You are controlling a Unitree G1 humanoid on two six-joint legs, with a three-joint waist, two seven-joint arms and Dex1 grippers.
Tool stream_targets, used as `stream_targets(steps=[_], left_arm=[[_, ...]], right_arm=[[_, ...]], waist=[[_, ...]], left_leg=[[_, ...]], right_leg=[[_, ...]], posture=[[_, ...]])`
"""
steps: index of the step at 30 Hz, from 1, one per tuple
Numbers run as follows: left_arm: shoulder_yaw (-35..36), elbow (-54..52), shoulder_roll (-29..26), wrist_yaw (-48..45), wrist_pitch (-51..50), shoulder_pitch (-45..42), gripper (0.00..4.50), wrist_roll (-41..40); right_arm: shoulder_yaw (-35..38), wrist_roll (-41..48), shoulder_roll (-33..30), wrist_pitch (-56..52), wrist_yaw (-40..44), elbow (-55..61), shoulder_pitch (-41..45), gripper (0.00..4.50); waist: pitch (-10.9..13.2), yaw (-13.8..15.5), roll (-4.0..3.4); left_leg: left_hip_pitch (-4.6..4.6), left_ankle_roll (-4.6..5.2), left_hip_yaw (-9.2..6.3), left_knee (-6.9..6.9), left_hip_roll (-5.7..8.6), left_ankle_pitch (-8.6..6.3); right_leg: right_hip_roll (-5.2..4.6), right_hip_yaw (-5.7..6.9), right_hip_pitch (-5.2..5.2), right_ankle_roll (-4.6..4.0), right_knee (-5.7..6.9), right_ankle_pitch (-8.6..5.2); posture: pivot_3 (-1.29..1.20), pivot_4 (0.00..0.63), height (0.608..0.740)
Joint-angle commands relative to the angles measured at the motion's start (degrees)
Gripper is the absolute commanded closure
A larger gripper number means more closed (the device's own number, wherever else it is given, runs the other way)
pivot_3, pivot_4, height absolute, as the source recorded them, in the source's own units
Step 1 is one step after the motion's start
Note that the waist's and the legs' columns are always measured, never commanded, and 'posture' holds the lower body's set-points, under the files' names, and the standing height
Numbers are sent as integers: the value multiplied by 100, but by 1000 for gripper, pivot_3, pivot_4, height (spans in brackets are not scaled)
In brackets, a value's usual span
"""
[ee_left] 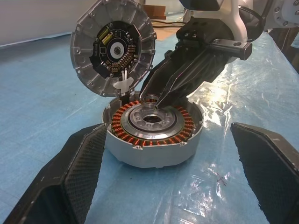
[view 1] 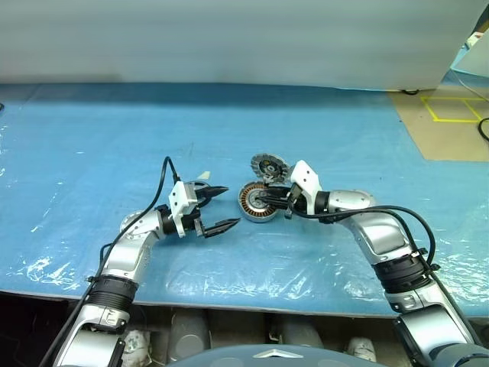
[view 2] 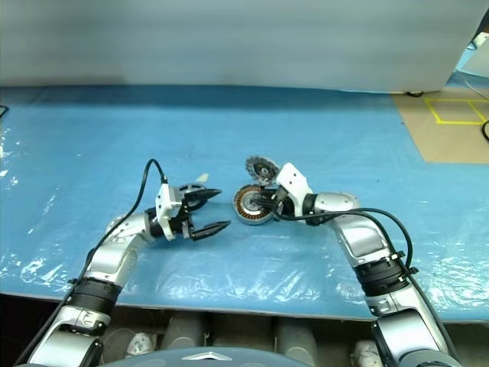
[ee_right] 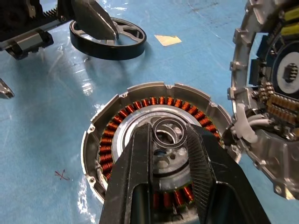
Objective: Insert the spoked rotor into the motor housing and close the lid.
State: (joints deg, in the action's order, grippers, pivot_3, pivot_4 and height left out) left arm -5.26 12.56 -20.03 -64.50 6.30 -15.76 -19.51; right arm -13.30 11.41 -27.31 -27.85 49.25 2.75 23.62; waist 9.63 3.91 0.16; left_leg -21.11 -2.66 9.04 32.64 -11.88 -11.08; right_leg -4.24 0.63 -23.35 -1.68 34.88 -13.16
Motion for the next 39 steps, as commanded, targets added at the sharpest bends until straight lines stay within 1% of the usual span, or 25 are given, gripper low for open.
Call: stream_targets(steps=[1, 7, 19, 21, 24, 27, 30, 32, 33, 34, 35, 39], left_arm=[[13, -157, -5, 5, 43, -35, 0, -32], [25, -153, -20, 16, 48, -31, 0, -19], [17, -180, -32, 10, 43, -9, 0, -16], [16, -175, -32, 11, 46, -14, 0, -12], [13, -175, -29, 19, 45, -16, 0, -4], [19, -175, -30, 24, 39, -14, 0, -1], [26, -166, -34, 21, 41, -9, 0, 7], [16, -162, -30, 18, 40, -4, 0, 16], [8, -163, -23, 20, 40, -2, 0, 21], [3, -164, -17, 21, 41, -1, 0, 25], [0, -167, -13, 21, 42, 0, 0, 26], [2, -143, -12, 18, 45, -12, 0, 32]], right_arm=[[-48, -50, 56, 87, -25, 79, 64, 3854], [-196, -316, -2, 272, 23, -140, 28, 3854], [-206, -360, 22, 262, 69, -126, -83, 3854], [-203, -353, 15, 268, 77, -113, -111, 3131], [-136, -397, 82, 365, -62, -195, -93, 2191], [180, -1, 317, 220, -132, -121, -54, 1207], [452, 349, 470, 78, -126, -28, -32, 1207], [482, 364, 465, 96, -120, -40, -27, 1207], [451, 336, 442, 123, -104, -50, -34, 1630], [420, 300, 424, 149, -96, -55, -43, 1835], [381, 247, 410, 185, -108, -63, -56, 2132], [223, 21, 391, 319, -171, -138, -76, 3500]], waist=[[0, 1, 0], [0, 0, 0], [0, 0, 0], [-1, 0, 0], [-1, 1, 0], [-1, 0, 0], [-1, 0, 0], [-1, 1, 0], [-1, 1, 0], [-1, 1, 0], [-1, 1, 0], [-1, -2, 0]], left_leg=[[0, 0, 0, 0, 0, 0], [1, 0, 0, 0, 0, 0], [3, 0, 0, 3, 0, 0], [3, 0, 0, 2, 0, 0], [3, 0, 0, 3, 0, 0], [3, 0, 0, 7, 0, 0], [3, 0, 0, 8, -1, 0], [2, 0, 0, 8, -1, 0], [1, 0, 0, 8, 0, 0], [2, 0, 0, 8, -1, 0], [2, 0, 0, 7, -1, 0], [2, 0, 0, 7, -1, 0]], right_leg=[[0, 0, 0, 0, 0, 0], [0, 0, 1, 0, 0, 0], [0, -1, 3, 0, 3, 0], [0, -1, 3, 0, 3, 0], [0, -1, 3, 0, 4, 0], [0, -1, 3, 0, 8, 0], [0, -2, 2, 0, 10, 0], [0, -2, 2, 0, 9, 0], [0, -1, 2, 0, 9, 0], [0, -1, 2, 0, 9, 0], [0, 0, 2, 0, 9, 0], [0, 0, 2, 0, 9, 0]], posture=[[0, 150, 740], [0, 150, 740], [0, 150, 740], [0, 150, 740], [0, 150, 740], [0, 150, 740], [0, 150, 740], [0, 150, 740], [0, 150, 740], [0, 150, 740], [0, 150, 740], [0, 150, 740]])
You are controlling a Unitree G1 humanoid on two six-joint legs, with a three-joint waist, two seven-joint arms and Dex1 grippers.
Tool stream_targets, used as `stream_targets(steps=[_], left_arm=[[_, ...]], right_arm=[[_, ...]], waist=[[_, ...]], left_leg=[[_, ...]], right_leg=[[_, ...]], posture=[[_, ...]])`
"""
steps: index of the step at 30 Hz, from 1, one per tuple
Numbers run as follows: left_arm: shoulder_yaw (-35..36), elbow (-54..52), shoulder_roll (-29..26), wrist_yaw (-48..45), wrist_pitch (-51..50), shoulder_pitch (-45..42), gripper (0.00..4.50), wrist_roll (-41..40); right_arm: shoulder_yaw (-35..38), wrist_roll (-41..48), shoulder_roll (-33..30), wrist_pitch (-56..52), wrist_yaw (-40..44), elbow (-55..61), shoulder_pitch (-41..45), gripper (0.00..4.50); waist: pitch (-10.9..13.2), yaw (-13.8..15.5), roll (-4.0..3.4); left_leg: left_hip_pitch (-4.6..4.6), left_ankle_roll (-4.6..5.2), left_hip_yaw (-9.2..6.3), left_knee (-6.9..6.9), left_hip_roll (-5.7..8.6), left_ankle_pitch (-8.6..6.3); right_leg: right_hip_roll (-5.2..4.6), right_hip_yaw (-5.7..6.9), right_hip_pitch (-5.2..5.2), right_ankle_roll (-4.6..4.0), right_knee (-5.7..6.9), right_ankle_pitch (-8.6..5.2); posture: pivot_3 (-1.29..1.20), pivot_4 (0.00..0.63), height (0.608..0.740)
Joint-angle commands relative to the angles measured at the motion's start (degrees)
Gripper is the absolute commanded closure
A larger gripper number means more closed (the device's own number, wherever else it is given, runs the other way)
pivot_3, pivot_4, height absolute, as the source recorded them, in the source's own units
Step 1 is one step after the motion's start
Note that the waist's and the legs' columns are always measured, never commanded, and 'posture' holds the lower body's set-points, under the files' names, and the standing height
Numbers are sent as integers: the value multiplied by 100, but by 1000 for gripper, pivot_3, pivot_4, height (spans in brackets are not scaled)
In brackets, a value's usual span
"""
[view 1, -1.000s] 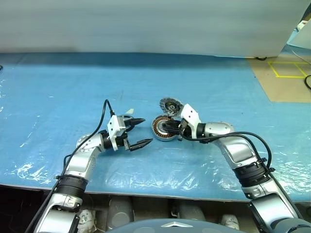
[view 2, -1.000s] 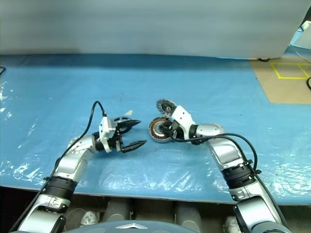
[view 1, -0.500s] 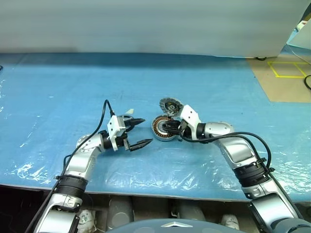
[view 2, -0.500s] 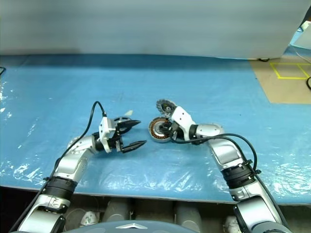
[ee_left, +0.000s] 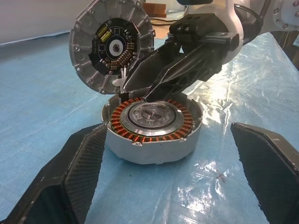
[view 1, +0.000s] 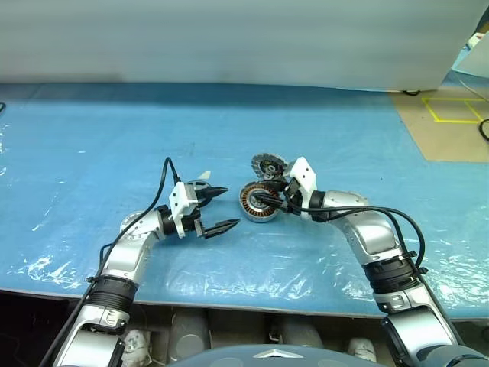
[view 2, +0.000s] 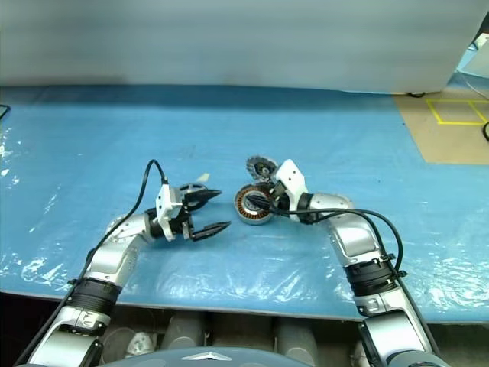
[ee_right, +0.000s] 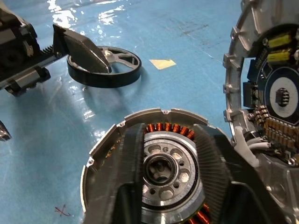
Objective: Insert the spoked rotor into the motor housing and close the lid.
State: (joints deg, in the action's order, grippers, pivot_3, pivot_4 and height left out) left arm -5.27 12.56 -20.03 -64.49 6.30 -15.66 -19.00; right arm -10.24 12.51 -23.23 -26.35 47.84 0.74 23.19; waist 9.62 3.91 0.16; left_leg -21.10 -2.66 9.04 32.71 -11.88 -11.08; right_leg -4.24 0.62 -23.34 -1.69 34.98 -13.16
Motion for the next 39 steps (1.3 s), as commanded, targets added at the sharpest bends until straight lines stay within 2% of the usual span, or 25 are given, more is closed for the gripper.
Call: stream_targets(steps=[1, 3, 13, 25, 39], left_arm=[[4, -139, -12, 17, 44, -23, 0, -17], [0, -140, -13, 19, 41, -19, 0, -12], [8, -158, -15, 57, 55, 1, 0, 0], [-10, -136, -13, 54, 57, -22, 0, 1], [-13, -154, -43, 38, 32, -11, 0, 10]], right_arm=[[-107, -118, 2, 186, -48, 45, -33, 3857], [-146, -159, 70, 192, -111, 19, -43, 4478], [-445, -460, 190, 124, -333, -87, -224, 4478], [-497, -444, -389, -81, -39, -107, -581, 4478], [-762, -474, -421, -312, 140, 38, -703, 4478]], waist=[[0, -3, 0], [0, -3, 0], [-1, -6, -1], [-11, 3, 1], [-31, 3, 3]], left_leg=[[1, 0, 0, 0, 0, 0], [1, 0, 0, 0, -1, 0], [6, -1, 0, 0, 0, 0], [36, 0, 0, -1, 0, -2], [37, 0, 0, -7, 0, -2]], right_leg=[[0, 0, 0, 0, 0, 0], [0, 0, 0, 0, 0, 0], [0, -1, 2, 0, 2, 0], [-1, -3, 32, 0, -1, 0], [-1, -2, 34, 0, -11, -1]], posture=[[0, 150, 740], [0, 150, 740], [0, 150, 740], [0, 150, 740], [0, 150, 740]])
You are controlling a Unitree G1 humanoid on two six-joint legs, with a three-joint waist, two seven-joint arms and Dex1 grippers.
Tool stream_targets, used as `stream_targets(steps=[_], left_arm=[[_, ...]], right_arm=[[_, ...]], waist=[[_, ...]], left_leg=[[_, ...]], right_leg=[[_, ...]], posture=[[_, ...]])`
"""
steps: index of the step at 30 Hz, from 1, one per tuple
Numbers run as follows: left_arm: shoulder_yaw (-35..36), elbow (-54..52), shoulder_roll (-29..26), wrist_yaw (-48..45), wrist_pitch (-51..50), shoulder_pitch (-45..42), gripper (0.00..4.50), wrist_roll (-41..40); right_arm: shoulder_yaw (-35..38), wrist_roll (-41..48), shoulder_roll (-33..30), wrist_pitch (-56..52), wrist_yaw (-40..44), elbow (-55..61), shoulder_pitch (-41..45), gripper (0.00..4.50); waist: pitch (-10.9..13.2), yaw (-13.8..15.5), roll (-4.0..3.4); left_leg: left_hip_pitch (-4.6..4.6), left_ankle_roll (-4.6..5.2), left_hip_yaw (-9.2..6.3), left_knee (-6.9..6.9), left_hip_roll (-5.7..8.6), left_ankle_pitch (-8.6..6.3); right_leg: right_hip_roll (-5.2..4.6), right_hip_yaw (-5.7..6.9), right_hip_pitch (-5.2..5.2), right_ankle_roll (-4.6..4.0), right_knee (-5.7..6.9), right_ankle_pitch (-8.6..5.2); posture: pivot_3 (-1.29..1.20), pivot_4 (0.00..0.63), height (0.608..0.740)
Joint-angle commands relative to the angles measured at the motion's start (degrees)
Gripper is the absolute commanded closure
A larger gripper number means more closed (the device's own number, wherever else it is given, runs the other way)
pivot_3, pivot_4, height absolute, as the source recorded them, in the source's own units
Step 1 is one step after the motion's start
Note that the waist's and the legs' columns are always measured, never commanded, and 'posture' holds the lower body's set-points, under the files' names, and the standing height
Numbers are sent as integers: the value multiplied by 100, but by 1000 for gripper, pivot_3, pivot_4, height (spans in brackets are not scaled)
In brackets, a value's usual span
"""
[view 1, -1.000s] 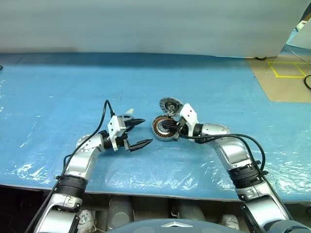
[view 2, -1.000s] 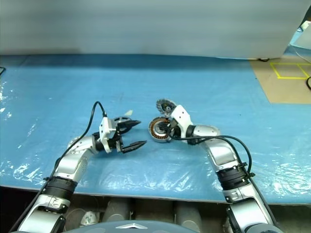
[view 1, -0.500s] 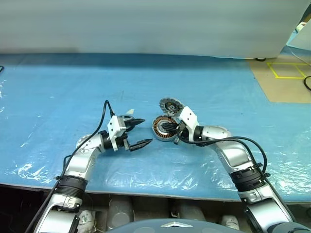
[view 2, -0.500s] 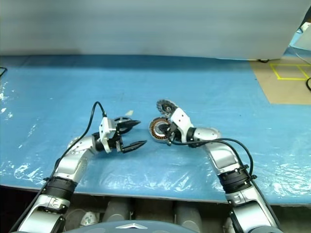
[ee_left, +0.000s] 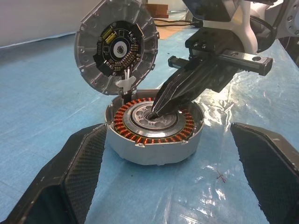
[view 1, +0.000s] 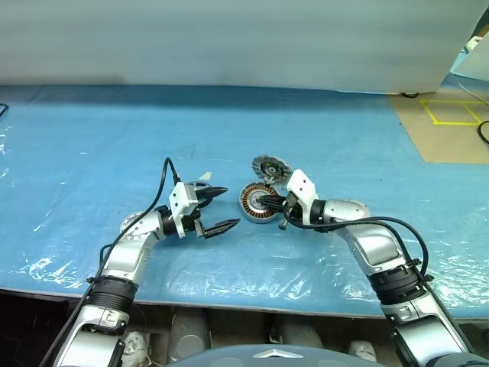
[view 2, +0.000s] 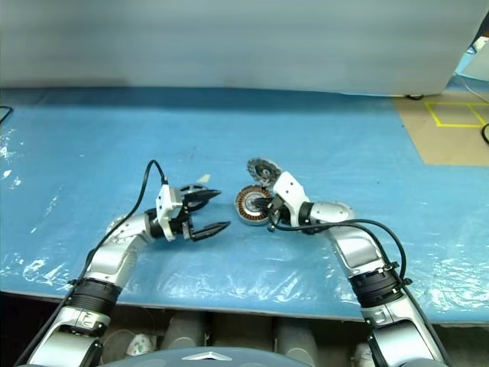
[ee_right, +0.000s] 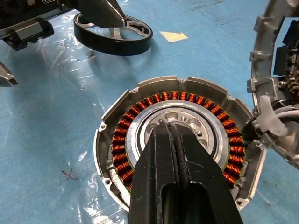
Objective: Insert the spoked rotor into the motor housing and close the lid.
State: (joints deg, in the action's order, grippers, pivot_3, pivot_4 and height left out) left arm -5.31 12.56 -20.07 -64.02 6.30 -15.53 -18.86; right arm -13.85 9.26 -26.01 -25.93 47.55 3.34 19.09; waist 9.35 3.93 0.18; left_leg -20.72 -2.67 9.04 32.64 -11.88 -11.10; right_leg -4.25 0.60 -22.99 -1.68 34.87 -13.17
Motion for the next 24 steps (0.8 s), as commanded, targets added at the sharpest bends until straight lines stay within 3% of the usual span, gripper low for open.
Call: stream_targets(steps=[1, 24], left_arm=[[-9, -153, -41, -8, 33, -25, 0, -2], [-44, -113, -1, 12, 49, -60, 0, 20]], right_arm=[[-412, -165, -153, -352, 170, -225, -292, 4478], [-894, -118, -633, -1200, 590, 164, -319, 4478]], waist=[[-8, 1, 1], [-60, 8, 20]], left_leg=[[0, 0, 0, -1, 0, 0], [15, -2, 1, -41, 3, -1]], right_leg=[[0, 0, 0, 0, -1, 0], [0, 1, 5, 5, -14, -5]], posture=[[0, 150, 740], [0, 150, 740]])
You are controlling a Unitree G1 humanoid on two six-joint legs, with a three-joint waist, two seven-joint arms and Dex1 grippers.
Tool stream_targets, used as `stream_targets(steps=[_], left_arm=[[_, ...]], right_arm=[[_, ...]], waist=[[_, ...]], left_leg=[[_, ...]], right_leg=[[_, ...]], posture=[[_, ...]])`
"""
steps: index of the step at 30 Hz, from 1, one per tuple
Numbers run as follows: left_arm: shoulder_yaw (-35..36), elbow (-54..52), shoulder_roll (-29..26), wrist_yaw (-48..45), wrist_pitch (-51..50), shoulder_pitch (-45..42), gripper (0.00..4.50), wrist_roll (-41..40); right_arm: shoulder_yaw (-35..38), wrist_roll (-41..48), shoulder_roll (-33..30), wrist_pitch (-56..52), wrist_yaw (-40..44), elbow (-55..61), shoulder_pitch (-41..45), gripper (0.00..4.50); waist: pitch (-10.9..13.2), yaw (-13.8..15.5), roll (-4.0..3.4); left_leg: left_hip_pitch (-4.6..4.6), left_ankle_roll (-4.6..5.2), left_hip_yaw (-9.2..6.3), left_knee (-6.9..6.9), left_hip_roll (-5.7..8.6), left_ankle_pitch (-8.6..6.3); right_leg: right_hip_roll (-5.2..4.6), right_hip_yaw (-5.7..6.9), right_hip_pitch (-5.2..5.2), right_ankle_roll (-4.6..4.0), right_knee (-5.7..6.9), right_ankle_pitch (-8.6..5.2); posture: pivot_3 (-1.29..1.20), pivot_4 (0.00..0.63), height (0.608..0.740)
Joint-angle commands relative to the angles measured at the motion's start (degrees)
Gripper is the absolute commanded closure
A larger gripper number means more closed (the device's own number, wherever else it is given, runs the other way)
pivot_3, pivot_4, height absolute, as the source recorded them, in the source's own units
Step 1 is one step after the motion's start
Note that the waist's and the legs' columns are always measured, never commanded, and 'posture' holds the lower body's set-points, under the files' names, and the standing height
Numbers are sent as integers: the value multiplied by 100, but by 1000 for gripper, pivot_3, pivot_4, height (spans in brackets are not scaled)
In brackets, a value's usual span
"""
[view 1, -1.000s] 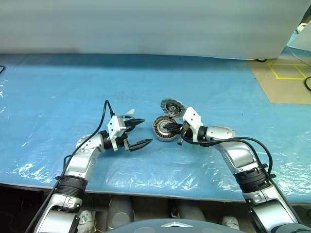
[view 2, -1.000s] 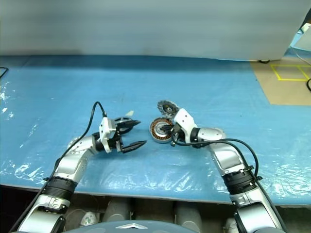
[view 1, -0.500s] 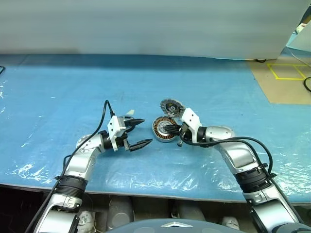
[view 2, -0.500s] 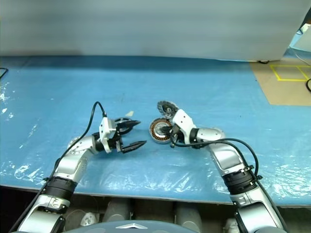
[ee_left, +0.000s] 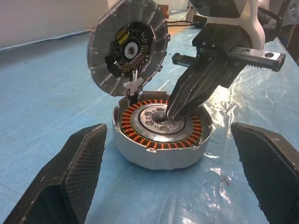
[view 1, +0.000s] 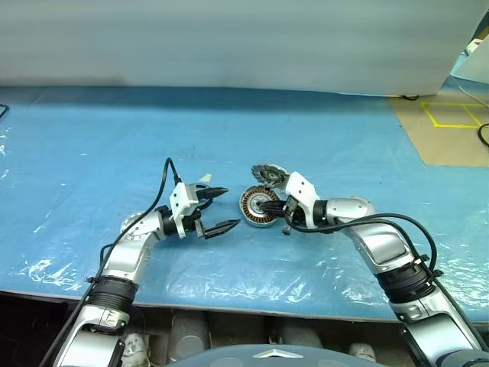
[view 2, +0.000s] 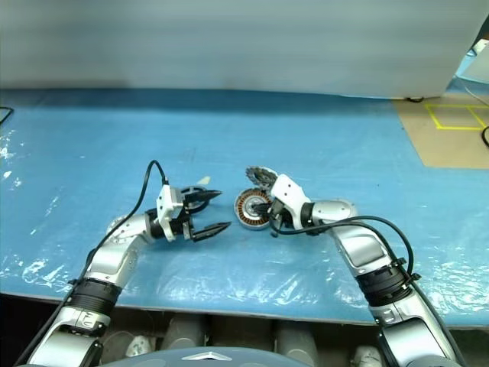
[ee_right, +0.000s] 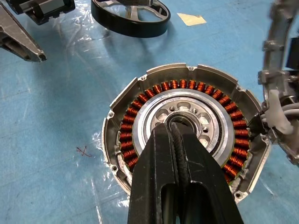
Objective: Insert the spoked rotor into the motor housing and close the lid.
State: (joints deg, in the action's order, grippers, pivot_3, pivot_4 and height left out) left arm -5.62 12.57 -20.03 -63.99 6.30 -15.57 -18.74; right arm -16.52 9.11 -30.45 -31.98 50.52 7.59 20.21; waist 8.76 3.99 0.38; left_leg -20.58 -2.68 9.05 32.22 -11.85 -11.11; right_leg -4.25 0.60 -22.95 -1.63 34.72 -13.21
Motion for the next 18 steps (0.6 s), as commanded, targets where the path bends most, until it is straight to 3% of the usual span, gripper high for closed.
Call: stream_targets(steps=[1, 12, 18], left_arm=[[-14, -111, -5, 12, 51, -57, 0, 9], [-24, -109, -13, 44, 61, -52, 0, 24], [-28, -112, -25, 49, 56, -51, 0, 33]], right_arm=[[-627, -99, -190, -612, 291, -250, -435, 4478], [-389, -376, 211, -148, -356, -649, -199, 4478], [-148, -46, 434, -62, -326, -593, -193, 4478]], waist=[[-3, 2, 1], [-11, -11, 7], [-10, -25, 9]], left_leg=[[0, 0, 0, 0, 0, 0], [11, 0, 4, -2, -1, 0], [52, 18, 26, -6, -1, -12]], right_leg=[[0, 0, 0, 0, 0, 0], [-1, -2, 6, 2, -1, -5], [-1, -26, 22, 7, 4, -8]], posture=[[0, 150, 740], [0, 150, 740], [0, 150, 740]])
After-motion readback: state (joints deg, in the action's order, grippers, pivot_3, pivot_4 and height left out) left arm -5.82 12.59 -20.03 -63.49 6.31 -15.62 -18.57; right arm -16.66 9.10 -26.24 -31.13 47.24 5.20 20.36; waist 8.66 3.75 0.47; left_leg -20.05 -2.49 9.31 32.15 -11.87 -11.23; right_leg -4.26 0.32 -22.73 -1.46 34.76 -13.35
